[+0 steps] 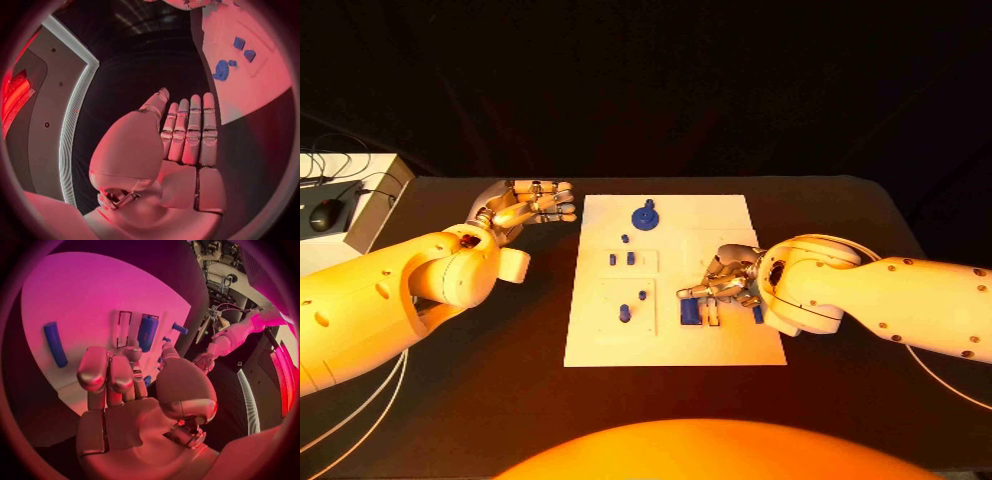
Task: Assemble the parts on the task board
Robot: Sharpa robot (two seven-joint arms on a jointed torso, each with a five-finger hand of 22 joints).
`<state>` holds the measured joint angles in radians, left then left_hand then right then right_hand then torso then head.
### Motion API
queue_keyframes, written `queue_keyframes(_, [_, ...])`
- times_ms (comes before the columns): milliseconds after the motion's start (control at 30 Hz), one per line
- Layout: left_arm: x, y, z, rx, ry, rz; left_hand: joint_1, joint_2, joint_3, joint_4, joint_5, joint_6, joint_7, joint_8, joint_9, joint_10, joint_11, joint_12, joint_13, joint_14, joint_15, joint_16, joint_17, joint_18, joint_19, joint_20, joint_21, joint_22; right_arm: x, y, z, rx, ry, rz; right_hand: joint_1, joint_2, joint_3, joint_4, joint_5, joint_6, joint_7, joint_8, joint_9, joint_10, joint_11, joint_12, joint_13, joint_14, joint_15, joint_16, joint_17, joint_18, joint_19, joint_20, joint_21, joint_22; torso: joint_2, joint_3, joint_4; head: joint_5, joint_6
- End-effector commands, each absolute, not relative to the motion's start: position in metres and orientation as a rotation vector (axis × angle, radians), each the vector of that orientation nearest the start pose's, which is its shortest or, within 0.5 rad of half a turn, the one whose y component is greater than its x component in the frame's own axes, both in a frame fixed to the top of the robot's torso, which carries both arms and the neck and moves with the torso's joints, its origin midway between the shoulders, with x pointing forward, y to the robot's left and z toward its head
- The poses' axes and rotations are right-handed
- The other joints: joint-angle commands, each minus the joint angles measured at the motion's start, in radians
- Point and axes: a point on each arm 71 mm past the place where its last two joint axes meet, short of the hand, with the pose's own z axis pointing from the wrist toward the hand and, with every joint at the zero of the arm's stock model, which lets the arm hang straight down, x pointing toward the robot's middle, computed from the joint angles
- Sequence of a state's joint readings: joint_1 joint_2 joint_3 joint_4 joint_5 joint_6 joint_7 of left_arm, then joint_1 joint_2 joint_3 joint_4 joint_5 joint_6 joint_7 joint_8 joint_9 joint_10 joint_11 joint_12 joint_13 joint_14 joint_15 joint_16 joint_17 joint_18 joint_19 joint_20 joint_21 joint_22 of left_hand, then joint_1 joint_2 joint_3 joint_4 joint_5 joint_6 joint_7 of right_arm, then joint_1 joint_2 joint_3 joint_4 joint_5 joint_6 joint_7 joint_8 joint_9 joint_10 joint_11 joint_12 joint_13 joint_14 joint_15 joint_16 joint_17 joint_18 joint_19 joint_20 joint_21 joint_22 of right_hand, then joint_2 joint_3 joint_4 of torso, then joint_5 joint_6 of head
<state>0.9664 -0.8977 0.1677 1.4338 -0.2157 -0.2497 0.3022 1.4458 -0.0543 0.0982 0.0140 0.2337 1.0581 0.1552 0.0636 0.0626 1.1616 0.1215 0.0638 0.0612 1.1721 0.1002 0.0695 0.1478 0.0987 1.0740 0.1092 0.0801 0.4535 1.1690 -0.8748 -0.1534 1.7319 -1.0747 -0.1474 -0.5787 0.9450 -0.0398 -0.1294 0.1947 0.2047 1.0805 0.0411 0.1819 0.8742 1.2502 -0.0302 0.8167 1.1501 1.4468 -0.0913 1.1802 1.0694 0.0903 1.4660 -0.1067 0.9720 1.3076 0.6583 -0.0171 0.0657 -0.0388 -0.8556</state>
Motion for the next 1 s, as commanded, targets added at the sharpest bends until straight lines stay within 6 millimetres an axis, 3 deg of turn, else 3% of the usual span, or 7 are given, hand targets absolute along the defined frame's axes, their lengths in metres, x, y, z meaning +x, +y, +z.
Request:
queue_keyframes(33, [0.484, 0.264, -0.226, -1.12, 1.473, -1.414, 0.007, -0.002, 0.002, 0.005, 0.001, -0.005, 0.003, 0.0, 0.0, -0.003, 0.0, -0.001, -0.001, 0.001, -0.001, 0.004, 0.001, -0.003, 0.005, 0.001, 0.0, -0.001, 0.414, -0.183, -0.251, 0.277, 2.247, 0.479, 0.0, -0.014, 0.002, 0.009, -0.004, -0.006, 0.0, 0.001, 0.0, -0.002, -0.001, -0.003, -0.001, 0.005, 0.001, -0.001, 0.001, -0.019, 0.05, 0.004, 0.001, 0.134, 0.0, 0.0001, 0.0005, 0.001, 0.001])
queue_keyframes(400, [0.484, 0.265, -0.226, -1.12, 1.472, -1.413, 0.007, -0.002, 0.002, 0.005, 0.001, -0.005, 0.003, 0.0, 0.0, -0.003, 0.0, -0.001, -0.001, 0.001, -0.001, 0.004, 0.001, -0.003, 0.005, 0.001, 0.0, -0.001, 0.411, -0.185, -0.251, 0.291, 2.239, 0.488, -0.001, -0.012, 0.003, 0.013, -0.006, -0.003, -0.002, 0.005, 0.002, 0.002, -0.002, 0.002, 0.001, 0.006, 0.0, 0.0, 0.002, -0.02, 0.05, 0.003, 0.006, 0.135, 0.001, -0.0002, 0.0009, 0.001, 0.001])
queue_keyframes(500, [0.484, 0.265, -0.226, -1.12, 1.472, -1.413, 0.007, -0.002, 0.002, 0.005, 0.001, -0.005, 0.003, 0.0, 0.0, -0.003, 0.0, -0.001, -0.001, 0.001, -0.001, 0.004, 0.001, -0.003, 0.005, 0.001, 0.0, -0.001, 0.409, -0.187, -0.251, 0.311, 2.237, 0.511, 0.01, 0.008, -0.01, -0.015, -0.002, -0.003, -0.004, 0.009, 0.005, 0.005, -0.003, 0.005, 0.002, 0.006, -0.001, 0.004, 0.006, -0.021, 0.05, 0.001, 0.013, 0.136, 0.001, -0.0001, 0.0017, 0.0, 0.001])
queue_keyframes(800, [0.484, 0.265, -0.225, -1.118, 1.467, -1.414, 0.003, -0.004, 0.006, 0.006, 0.0, -0.005, 0.003, 0.0, 0.0, -0.003, 0.0, 0.0, -0.001, 0.001, -0.001, 0.004, 0.0, -0.004, 0.004, 0.0, 0.002, 0.0, 0.403, -0.202, -0.244, 0.386, 2.187, 0.629, 0.085, 0.065, -0.034, -0.135, 0.076, 0.003, -0.007, 0.016, 0.009, 0.014, -0.007, 0.016, 0.011, 0.006, -0.003, 0.003, 0.003, -0.023, 0.049, -0.001, 0.024, 0.138, 0.0, 0.0002, -0.0008, -0.001, 0.003])
queue_keyframes(1000, [0.484, 0.265, -0.225, -1.113, 1.46, -1.421, 0.001, -0.007, 0.004, 0.007, 0.0, -0.004, 0.002, 0.0, 0.0, -0.002, 0.0, 0.0, -0.001, 0.001, -0.001, 0.004, 0.0, -0.004, 0.004, 0.001, 0.002, 0.0, 0.4, -0.224, -0.241, 0.414, 2.195, 0.614, 0.08, 0.08, -0.047, -0.16, 0.085, 0.005, -0.007, 0.015, 0.008, 0.017, -0.007, 0.018, 0.015, 0.006, -0.004, 0.007, 0.007, -0.023, 0.049, -0.001, 0.03, 0.139, -0.001, 0.0007, -0.0009, -0.006, 0.007])
